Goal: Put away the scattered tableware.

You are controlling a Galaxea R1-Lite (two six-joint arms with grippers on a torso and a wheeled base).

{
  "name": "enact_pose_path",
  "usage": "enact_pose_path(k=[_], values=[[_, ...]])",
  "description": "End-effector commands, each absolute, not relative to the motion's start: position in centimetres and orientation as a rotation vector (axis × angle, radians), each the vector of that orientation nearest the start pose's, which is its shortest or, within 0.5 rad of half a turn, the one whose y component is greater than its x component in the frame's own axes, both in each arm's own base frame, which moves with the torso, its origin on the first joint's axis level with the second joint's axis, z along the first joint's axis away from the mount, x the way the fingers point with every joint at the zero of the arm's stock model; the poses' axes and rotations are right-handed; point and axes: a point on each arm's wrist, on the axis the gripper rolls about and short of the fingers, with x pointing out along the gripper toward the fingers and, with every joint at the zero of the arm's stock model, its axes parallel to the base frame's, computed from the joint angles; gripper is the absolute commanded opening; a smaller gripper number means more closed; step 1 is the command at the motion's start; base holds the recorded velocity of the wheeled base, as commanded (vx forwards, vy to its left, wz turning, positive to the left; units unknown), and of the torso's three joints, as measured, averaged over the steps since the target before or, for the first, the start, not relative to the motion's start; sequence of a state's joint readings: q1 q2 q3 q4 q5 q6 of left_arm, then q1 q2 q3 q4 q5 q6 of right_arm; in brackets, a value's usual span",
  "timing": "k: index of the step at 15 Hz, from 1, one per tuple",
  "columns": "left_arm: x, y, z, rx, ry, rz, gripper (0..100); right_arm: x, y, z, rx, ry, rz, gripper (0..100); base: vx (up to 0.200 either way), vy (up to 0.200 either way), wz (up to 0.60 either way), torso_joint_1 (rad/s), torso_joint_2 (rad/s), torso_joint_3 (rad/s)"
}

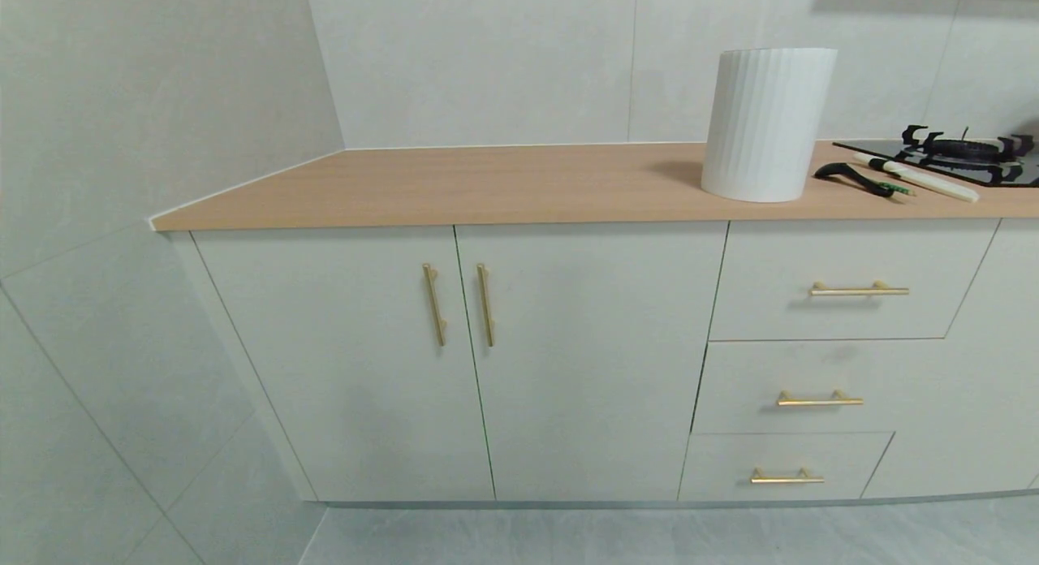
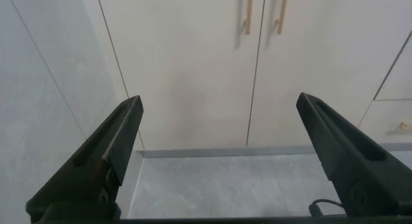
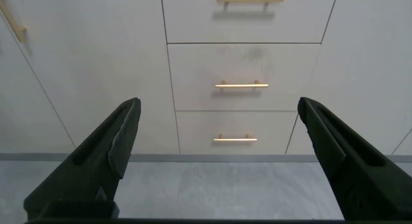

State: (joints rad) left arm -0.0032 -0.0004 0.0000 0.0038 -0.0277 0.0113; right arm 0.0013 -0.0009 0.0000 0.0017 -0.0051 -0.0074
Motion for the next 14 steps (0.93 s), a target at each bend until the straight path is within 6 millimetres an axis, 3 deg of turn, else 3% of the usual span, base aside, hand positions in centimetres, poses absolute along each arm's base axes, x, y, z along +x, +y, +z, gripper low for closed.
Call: enact_pose_path(k=[1,12,14], values=[[-2.28,-0.06,7.50,0.012,0.004,-0.031,100,-2.28,-0.01,7.53,-0.008,0.002,-0.003,100,0.000,-0.200,0.00,-0.007,0.00,0.007],[-2.28,-0.06,7.50,0.011,0.004,-0.031,100,-2.28,-0.01,7.53,-0.002,0.002,-0.002,100,0.000,-0.200,0.00,0.004,0.00,0.001],[-2.28,-0.06,7.52,0.008,0.003,-0.031,100,-2.28,-0.01,7.53,-0.002,0.002,-0.002,100,0.000,0.000,0.00,0.000,0.00,0.000]])
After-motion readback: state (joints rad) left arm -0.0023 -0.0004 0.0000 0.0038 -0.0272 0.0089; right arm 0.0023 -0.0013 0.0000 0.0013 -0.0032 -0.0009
